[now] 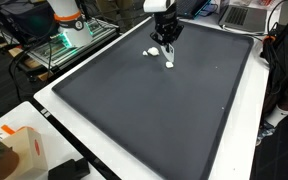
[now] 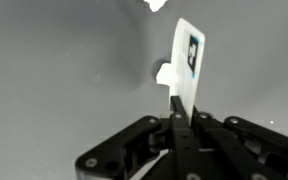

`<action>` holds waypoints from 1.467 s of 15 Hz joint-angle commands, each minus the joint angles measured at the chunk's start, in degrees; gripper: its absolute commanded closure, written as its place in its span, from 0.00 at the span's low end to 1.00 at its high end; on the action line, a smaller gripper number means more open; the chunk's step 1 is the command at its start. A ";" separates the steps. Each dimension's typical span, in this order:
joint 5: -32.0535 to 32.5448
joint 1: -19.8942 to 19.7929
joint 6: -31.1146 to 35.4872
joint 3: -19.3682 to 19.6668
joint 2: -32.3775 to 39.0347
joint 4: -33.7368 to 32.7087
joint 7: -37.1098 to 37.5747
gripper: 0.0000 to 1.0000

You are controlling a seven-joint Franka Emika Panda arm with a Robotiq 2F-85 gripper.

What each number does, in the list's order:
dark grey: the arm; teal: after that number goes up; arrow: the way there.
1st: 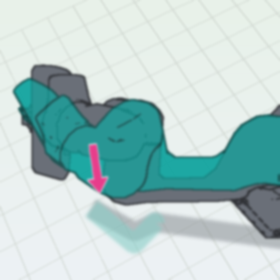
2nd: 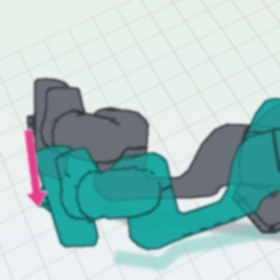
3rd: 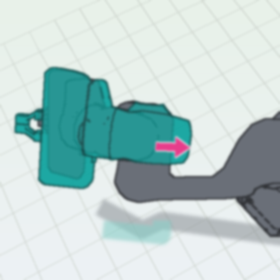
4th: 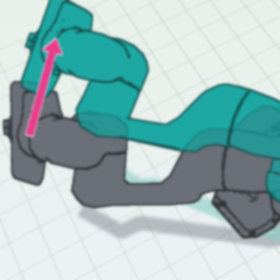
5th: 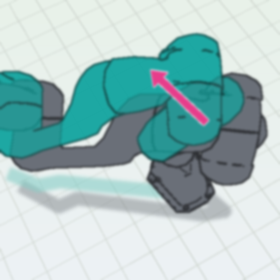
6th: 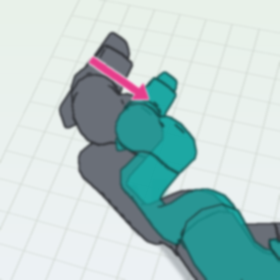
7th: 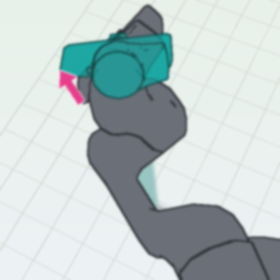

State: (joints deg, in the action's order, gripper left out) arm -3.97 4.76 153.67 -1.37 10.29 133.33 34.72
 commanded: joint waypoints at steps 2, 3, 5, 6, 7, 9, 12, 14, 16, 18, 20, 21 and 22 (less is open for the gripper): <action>1.80 1.80 1.53 1.27 1.90 -0.58 2.34 0.99; 2.28 2.07 1.57 1.50 2.29 -0.73 2.76 0.99; 2.90 2.46 1.54 1.81 2.95 -1.09 3.61 0.99; 3.17 2.72 1.52 2.00 3.32 -1.31 3.93 0.99; 3.30 2.93 1.53 2.15 3.75 -1.55 4.35 0.99; 4.36 3.61 1.69 2.84 4.62 -2.01 5.62 0.99; 6.52 4.75 1.66 3.94 5.94 -2.75 8.09 0.99; 8.52 5.72 1.35 4.58 6.68 -2.99 9.70 0.99; 10.68 6.70 0.24 4.98 7.34 -3.16 10.76 0.99; 12.21 7.36 -0.63 5.06 7.99 -3.28 11.30 0.99; 12.87 7.60 -2.39 5.00 8.68 -3.82 10.97 0.99; 12.95 7.58 -4.12 4.91 9.10 -4.41 10.57 0.99; 12.73 7.44 -5.97 4.73 9.52 -5.18 10.29 0.99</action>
State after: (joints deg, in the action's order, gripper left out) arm 7.58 11.34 152.31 2.95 16.10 129.64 44.03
